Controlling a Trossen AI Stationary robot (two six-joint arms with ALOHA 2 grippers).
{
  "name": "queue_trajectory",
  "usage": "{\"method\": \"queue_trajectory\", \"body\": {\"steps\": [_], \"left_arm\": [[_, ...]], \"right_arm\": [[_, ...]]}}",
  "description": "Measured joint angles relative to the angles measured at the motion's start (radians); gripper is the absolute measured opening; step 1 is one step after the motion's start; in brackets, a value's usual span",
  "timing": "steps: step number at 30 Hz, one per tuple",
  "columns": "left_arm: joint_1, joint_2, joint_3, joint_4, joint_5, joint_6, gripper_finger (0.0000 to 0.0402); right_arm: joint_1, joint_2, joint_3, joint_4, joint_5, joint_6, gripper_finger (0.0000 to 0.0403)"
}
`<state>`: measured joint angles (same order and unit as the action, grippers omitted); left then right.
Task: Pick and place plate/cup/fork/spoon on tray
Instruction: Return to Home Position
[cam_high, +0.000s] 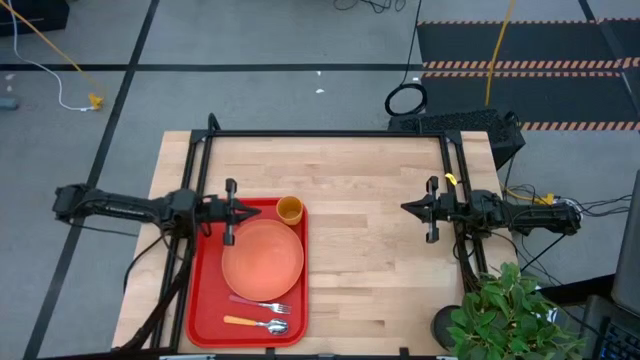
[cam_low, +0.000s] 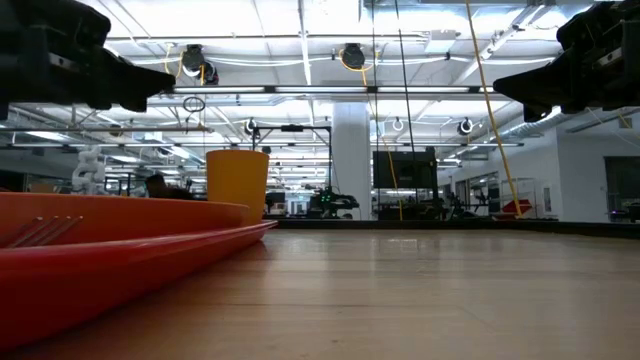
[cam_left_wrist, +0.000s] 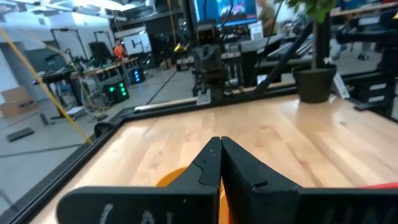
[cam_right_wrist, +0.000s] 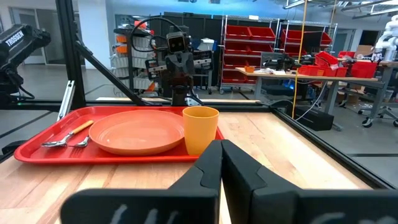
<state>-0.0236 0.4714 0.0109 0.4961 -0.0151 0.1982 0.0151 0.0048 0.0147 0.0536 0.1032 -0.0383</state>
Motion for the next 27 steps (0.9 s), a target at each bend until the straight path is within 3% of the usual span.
{"method": "queue_trajectory", "body": {"steps": [27], "left_arm": [[0.003,-0.400,0.000,-0.344,0.033,0.007,0.0005]], "right_arm": [[0.000,0.000,0.000,0.001,0.000,0.000,0.0000]]}}
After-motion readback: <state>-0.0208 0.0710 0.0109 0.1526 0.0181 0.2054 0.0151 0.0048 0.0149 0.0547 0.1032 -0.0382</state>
